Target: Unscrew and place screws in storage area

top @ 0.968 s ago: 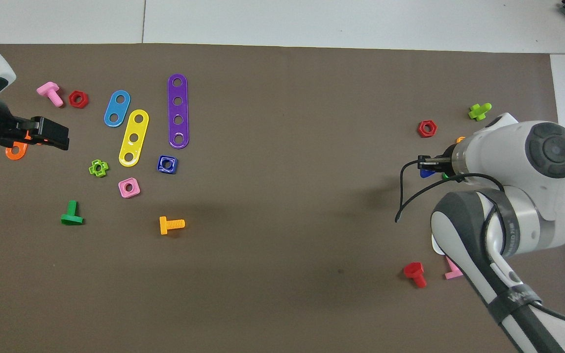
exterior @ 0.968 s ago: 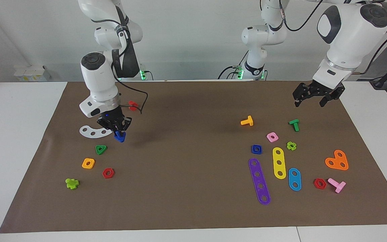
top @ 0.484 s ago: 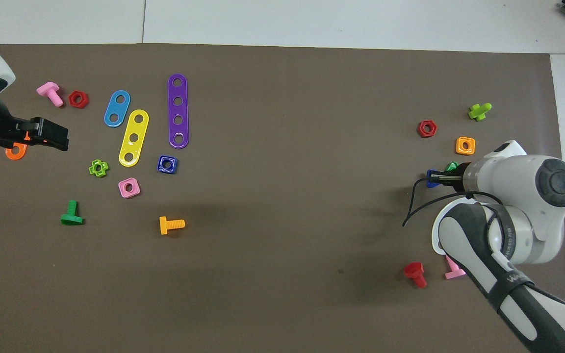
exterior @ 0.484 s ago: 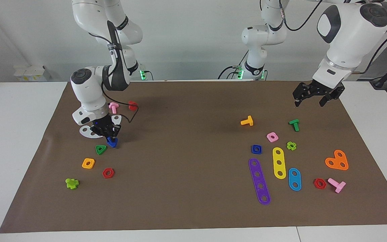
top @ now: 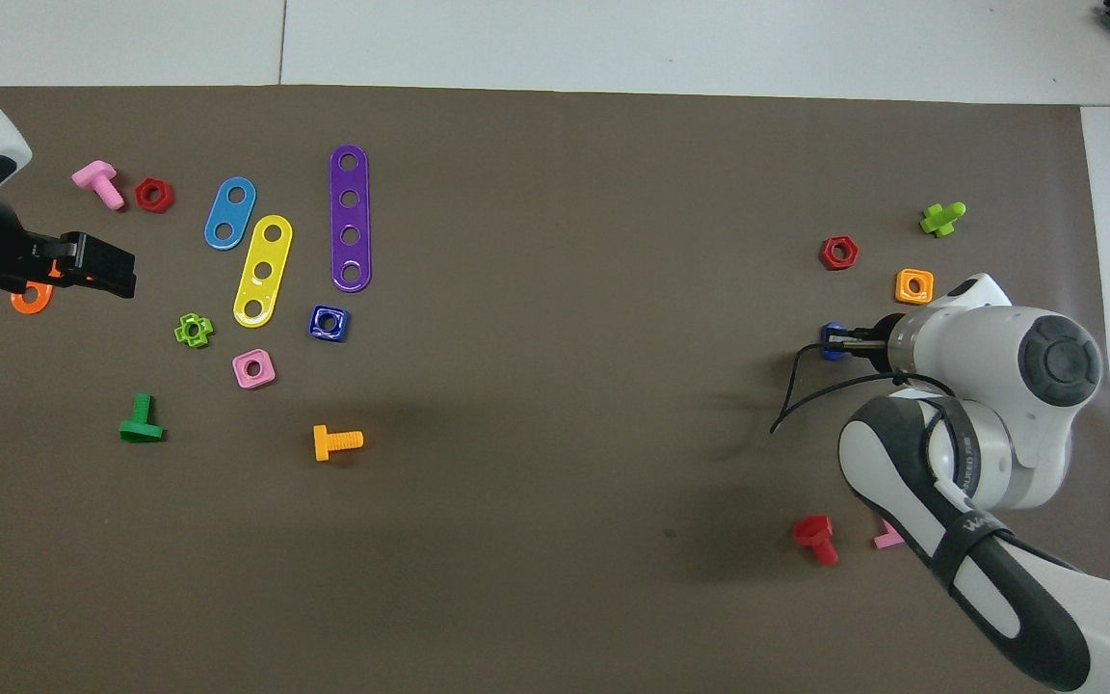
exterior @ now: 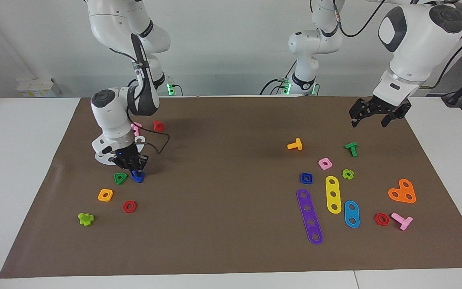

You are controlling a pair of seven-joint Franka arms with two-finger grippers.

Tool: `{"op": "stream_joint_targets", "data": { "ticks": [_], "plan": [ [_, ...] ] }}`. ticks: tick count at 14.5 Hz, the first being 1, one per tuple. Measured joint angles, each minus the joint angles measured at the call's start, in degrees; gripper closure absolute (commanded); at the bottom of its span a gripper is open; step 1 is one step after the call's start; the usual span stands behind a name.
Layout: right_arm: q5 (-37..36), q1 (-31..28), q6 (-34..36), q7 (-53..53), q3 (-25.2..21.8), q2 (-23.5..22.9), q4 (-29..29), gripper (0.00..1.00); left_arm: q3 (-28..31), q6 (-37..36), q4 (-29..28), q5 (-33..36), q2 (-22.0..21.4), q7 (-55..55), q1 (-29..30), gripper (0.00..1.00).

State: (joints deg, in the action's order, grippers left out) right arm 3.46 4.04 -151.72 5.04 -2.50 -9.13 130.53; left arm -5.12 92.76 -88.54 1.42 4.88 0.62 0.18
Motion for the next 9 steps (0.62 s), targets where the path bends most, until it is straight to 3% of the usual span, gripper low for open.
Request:
{"op": "stream_joint_targets", "data": {
  "ticks": [2,5,9],
  "plan": [
    [0.0,0.0,2.4,0.0,0.0,0.4,-2.0,0.0,0.0,0.0,0.0,0.0,-0.1,0.0,0.0,0.0],
    [0.0,-0.4,19.3,0.0,-0.3,4.4,-10.5,0.0,0.0,0.0,-0.1,0.0,-0.3,0.0,0.0,0.0],
    [0.0,-3.1,38.1,0.0,-0.9,13.9,-17.5,0.0,0.0,0.0,-0.2,0.0,-0.3,0.0,0.0,0.0]
  ]
}}
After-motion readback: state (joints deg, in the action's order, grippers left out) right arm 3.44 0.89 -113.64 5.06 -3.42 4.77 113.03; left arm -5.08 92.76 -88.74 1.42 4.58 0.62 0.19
